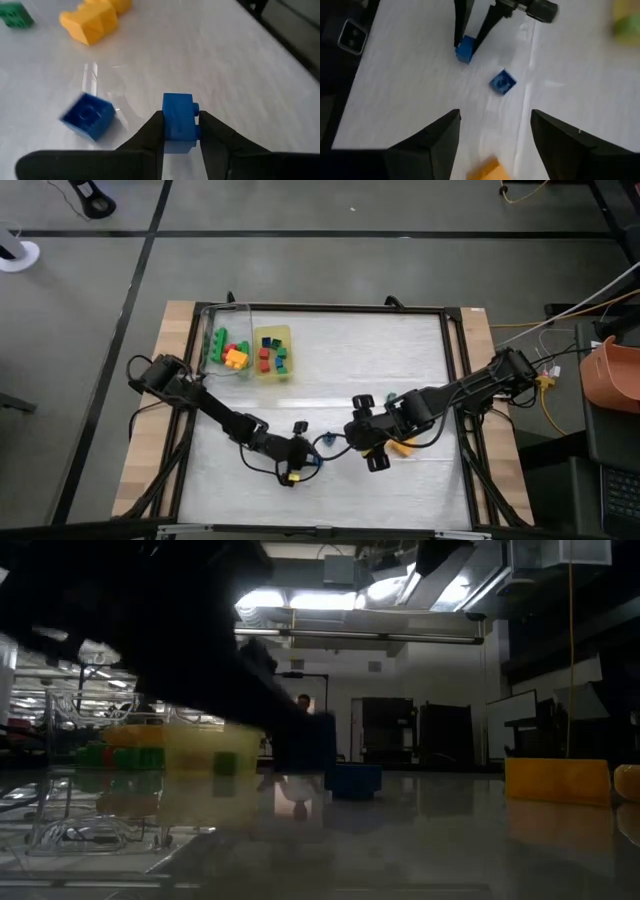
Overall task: Sort blocks by size
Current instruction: Put the small blue game piece into the yellow bin
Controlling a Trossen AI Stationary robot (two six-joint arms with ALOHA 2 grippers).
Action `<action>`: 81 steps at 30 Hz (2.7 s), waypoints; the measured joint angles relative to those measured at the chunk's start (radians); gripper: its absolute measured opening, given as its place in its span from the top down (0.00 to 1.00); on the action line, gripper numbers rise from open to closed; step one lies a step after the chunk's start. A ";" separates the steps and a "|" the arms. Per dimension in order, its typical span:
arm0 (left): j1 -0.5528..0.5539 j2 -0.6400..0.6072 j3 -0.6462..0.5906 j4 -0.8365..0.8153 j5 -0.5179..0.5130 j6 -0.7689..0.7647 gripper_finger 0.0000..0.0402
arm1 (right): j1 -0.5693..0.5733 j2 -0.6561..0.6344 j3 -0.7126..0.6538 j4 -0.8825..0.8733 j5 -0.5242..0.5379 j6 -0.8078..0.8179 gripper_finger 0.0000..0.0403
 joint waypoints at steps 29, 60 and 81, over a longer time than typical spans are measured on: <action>0.566 -0.644 0.000 -0.973 -0.347 0.014 0.73 | 0.006 -0.001 -0.558 0.838 0.160 0.175 0.40; 0.613 -0.632 0.000 -1.010 -0.161 -0.136 0.52 | 0.008 0.160 -0.567 1.092 0.296 0.463 0.40; 0.606 -0.632 0.000 -1.012 -0.162 -0.133 0.52 | 0.061 0.242 -0.566 1.121 0.501 0.458 0.40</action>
